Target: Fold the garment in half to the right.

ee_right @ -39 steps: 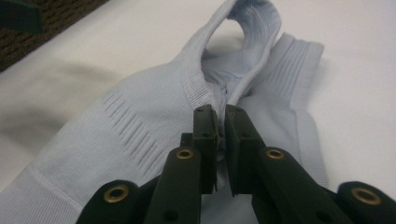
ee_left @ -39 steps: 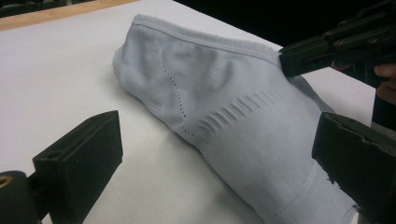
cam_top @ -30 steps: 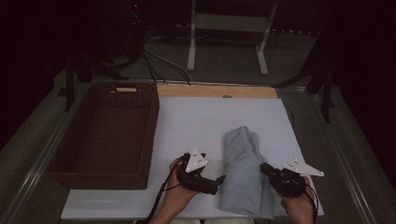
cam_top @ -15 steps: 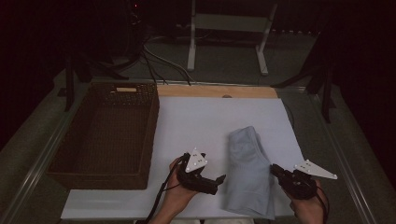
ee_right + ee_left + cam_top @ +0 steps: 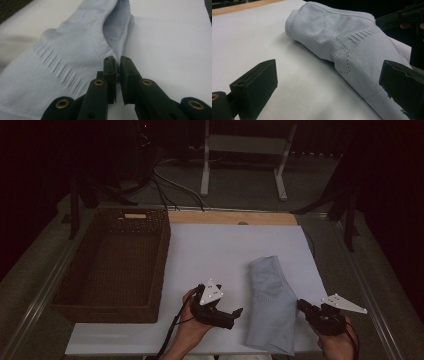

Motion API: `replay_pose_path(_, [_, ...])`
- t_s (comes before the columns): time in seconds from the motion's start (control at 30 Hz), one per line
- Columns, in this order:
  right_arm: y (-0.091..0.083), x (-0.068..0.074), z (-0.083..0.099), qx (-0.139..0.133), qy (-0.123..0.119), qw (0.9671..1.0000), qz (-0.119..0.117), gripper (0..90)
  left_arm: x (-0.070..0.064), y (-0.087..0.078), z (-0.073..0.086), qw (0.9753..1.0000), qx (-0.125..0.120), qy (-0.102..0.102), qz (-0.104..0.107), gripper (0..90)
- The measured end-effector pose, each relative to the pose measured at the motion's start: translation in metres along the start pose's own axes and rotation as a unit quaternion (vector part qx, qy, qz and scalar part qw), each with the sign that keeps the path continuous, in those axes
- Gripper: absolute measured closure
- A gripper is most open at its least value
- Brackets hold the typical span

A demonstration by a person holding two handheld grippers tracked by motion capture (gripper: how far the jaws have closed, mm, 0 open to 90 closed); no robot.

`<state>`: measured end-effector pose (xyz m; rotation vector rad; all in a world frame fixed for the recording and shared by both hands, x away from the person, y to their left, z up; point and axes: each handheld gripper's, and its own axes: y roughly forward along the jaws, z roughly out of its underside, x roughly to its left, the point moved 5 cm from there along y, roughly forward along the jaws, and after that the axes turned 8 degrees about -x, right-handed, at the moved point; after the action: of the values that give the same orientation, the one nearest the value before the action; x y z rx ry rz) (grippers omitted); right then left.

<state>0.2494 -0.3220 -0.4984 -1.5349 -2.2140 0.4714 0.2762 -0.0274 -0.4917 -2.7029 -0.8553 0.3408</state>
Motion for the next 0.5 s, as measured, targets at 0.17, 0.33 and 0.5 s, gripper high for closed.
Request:
replay_pose_path(0.17, [0.007,-0.001,0.006,0.016,-0.008,0.9998,0.005,84.0,-0.004,0.005,-0.001,1.0000,0.001,0.004,0.009,3.5])
replay_pose_path(0.33, [0.012,0.000,0.008,0.027,-0.020,0.9994,0.010,83.9,-0.008,0.012,-0.003,0.9998,0.001,0.001,0.018,3.5])
replay_pose_path(0.5, [0.016,0.002,0.011,0.036,-0.030,0.9988,0.014,83.6,-0.013,0.023,-0.003,0.9996,0.020,-0.004,0.022,3.5])
